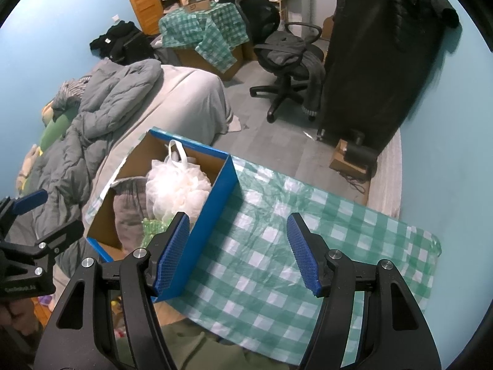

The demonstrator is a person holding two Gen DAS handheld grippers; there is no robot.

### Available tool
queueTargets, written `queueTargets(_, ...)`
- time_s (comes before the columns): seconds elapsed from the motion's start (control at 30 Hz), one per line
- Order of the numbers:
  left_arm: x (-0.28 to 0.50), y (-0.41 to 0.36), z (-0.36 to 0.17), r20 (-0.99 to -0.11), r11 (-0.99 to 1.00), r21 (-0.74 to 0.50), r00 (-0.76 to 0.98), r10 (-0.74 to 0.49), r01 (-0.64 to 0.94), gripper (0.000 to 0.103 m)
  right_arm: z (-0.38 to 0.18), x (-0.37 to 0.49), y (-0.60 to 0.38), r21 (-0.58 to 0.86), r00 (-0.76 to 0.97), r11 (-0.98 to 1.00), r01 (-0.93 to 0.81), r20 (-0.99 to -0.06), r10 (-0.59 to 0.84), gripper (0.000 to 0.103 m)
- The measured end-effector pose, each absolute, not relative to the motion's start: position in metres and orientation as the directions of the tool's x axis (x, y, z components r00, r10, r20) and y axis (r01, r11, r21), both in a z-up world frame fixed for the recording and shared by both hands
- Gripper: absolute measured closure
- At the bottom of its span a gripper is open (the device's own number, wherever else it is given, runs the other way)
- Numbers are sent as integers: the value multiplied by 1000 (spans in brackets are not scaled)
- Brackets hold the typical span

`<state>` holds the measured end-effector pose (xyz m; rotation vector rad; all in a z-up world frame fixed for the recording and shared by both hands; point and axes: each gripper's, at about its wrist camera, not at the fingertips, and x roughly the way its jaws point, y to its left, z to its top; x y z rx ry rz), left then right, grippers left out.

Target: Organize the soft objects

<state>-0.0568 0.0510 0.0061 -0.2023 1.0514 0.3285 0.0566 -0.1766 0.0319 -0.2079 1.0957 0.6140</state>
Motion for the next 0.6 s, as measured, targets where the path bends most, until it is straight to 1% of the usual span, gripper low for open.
queueTargets(0.6,-57,49,4,-879,929,9,441,183,-369,1,31,57,-176,138,312,818,-558,-879,362,38)
